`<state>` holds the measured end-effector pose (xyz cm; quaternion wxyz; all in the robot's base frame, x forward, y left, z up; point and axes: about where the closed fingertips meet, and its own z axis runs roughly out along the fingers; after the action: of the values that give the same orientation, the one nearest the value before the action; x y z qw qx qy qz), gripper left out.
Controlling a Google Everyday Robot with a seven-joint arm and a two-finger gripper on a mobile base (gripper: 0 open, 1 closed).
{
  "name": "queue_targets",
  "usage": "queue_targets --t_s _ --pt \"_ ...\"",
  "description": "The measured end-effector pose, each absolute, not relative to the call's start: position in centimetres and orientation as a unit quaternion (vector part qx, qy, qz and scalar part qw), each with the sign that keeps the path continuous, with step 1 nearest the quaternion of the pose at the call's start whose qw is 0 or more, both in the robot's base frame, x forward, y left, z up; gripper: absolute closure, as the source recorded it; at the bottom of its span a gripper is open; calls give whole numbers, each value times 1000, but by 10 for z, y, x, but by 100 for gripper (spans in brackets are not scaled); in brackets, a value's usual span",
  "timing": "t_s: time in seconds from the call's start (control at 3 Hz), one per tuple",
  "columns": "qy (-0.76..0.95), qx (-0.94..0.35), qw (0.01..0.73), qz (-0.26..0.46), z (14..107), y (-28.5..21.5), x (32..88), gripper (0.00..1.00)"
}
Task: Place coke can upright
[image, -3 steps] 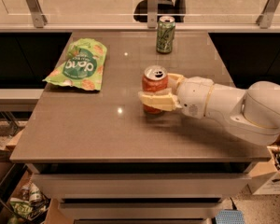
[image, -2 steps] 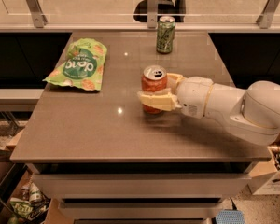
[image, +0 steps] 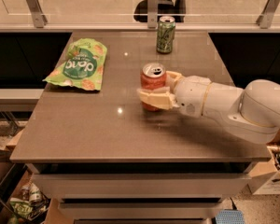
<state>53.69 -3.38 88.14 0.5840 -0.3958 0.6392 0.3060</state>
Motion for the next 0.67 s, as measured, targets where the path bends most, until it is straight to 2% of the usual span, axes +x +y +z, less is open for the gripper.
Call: queue_targets --t_s 0.33,0.67 --pt "638 -398 584 307 882 -31 536 13" --pt "637 -399 584 307 883 -29 536 0"
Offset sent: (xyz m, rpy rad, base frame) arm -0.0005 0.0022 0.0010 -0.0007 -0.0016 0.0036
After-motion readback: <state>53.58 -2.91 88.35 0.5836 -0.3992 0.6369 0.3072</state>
